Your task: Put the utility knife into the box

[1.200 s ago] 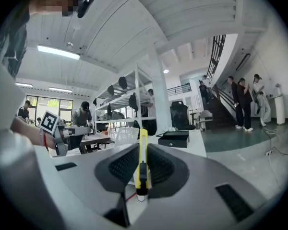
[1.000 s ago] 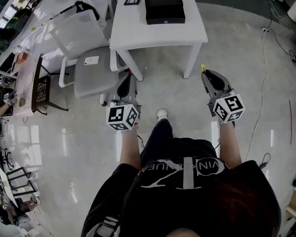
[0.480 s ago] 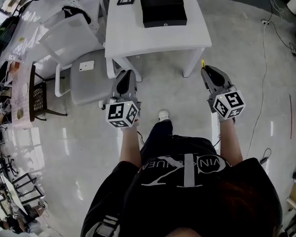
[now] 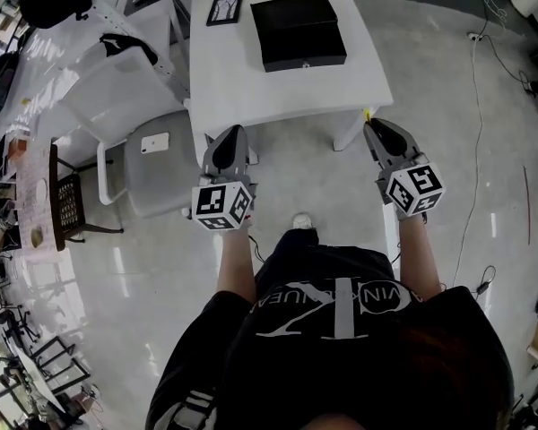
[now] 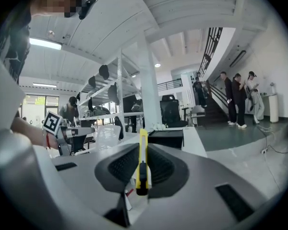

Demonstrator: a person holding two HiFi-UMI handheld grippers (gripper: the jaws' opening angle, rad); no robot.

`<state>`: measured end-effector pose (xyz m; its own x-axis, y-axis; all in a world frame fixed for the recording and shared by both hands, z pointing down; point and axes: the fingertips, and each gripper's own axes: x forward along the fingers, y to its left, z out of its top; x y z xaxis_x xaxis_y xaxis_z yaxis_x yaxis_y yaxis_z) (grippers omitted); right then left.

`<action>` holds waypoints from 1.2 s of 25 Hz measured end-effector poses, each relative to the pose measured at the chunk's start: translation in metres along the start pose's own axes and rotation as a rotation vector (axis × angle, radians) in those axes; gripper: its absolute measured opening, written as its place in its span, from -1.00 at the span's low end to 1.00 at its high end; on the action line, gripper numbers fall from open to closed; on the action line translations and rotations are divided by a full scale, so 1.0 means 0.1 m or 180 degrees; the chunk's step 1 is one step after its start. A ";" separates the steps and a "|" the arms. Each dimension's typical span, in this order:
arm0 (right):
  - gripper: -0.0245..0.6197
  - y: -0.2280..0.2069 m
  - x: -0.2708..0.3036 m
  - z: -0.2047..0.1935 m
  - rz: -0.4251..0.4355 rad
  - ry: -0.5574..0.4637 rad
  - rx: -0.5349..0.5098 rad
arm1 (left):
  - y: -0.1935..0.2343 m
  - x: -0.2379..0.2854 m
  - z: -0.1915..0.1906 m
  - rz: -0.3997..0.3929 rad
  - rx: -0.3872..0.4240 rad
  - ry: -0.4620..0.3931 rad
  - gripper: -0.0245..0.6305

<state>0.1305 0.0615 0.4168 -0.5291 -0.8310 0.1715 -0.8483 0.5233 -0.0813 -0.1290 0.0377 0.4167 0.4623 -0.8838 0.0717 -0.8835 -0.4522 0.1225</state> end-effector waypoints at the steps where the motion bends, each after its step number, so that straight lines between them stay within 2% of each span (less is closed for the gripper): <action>1: -0.74 0.00 0.07 0.02 -0.0005 -0.0010 0.0001 | 0.05 0.05 0.01 -0.0012 0.0002 -0.0006 -0.89; 5: -0.74 0.01 0.25 0.04 0.0014 0.0006 -0.0015 | 0.19 0.19 0.01 -0.0034 -0.0028 -0.0025 -0.89; 11: -0.73 -0.06 0.37 0.02 -0.0011 0.0091 0.0017 | 0.23 0.27 -0.12 -0.0074 -0.0100 0.0087 -0.89; 15: -0.74 -0.21 0.54 -0.02 -0.0013 0.0102 0.0041 | 0.36 0.34 -0.18 0.0001 -0.0106 0.0123 -0.89; 21: -0.74 -0.41 0.98 0.17 0.0076 -0.0007 0.0017 | 0.65 0.62 0.00 0.0126 -0.0044 0.0031 -0.89; 30: -0.73 -0.70 1.66 0.32 0.0248 0.0091 -0.0065 | 0.85 1.26 0.11 0.0077 -0.0030 0.0063 -0.89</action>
<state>0.1012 -0.1187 0.4197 -0.5924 -0.7821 0.1933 -0.8038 0.5901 -0.0757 -0.1469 -0.1139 0.4250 0.4424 -0.8918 0.0944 -0.8937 -0.4296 0.1297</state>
